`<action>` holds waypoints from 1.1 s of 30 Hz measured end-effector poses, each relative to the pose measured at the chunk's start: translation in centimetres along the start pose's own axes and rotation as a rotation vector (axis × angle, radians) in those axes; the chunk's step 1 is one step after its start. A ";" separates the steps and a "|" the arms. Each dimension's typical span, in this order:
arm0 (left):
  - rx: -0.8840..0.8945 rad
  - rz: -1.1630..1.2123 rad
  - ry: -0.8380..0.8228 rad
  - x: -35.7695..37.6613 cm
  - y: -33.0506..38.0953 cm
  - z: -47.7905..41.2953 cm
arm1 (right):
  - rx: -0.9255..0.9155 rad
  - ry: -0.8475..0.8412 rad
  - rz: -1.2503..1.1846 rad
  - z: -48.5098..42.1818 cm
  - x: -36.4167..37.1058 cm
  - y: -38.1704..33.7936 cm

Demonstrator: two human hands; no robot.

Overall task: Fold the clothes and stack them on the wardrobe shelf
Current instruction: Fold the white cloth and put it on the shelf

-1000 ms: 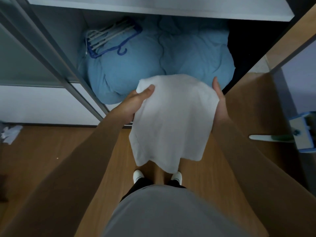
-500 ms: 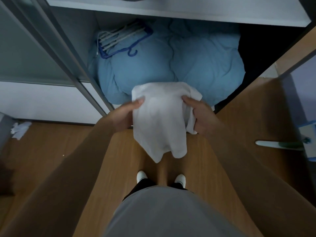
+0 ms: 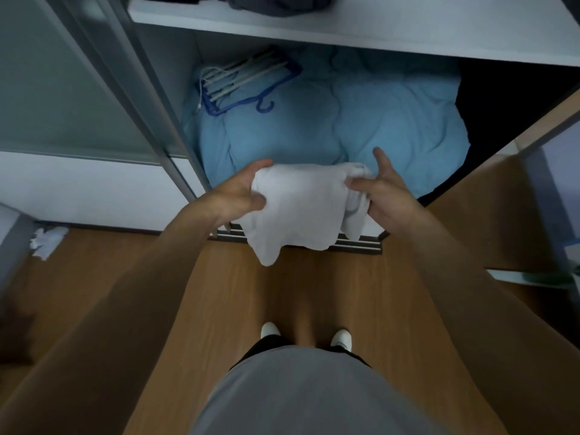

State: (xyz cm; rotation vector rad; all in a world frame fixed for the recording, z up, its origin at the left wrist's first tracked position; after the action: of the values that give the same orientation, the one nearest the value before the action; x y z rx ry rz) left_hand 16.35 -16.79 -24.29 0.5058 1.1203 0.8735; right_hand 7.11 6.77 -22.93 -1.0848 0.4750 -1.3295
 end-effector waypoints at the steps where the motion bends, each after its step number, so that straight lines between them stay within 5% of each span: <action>1: -0.007 -0.089 0.009 -0.7 0.0 -0.1 | 0.003 -0.074 0.075 0.0 1.3 -0.2; 6: 0.051 -0.223 0.118 -4.8 1.5 -0.8 | 0.058 -0.215 0.960 0.3 6.1 0.4; 10: 0.081 -0.306 0.099 -7.2 2.4 -0.6 | -0.130 0.045 1.343 -0.5 7.1 -3.0; 15: 0.125 -0.508 0.129 -10.4 5.0 -0.4 | -0.324 0.053 1.143 -0.8 8.6 -9.3; 19: 0.189 -0.700 0.428 -15.2 8.7 0.0 | -0.507 0.145 1.051 0.0 9.7 -14.1; 24: 0.210 -0.659 0.727 -20.7 11.7 1.8 | -0.590 0.172 0.567 0.9 10.3 -17.0; 28: 0.237 -0.508 0.837 -23.4 13.2 2.2 | -0.539 0.143 0.315 0.6 10.5 -18.6; 33: 0.346 0.274 0.675 -24.3 13.3 -0.6 | -0.579 0.164 0.205 -0.6 11.4 -21.4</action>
State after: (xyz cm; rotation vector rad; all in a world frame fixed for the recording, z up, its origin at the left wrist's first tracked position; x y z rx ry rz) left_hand 7.11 -28.82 -1.08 0.6828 1.8700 1.1361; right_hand -2.10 -1.39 -2.00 -1.3546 1.1114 -1.1267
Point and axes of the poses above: each hand's wrist, its own z-axis away from the middle knuckle, its own x-axis out of the palm, y = z × x, the point moved 10 cm from there along -z, towards the middle knuckle, and after that the axes turned 11 degrees about -z, right-handed, at the moved point
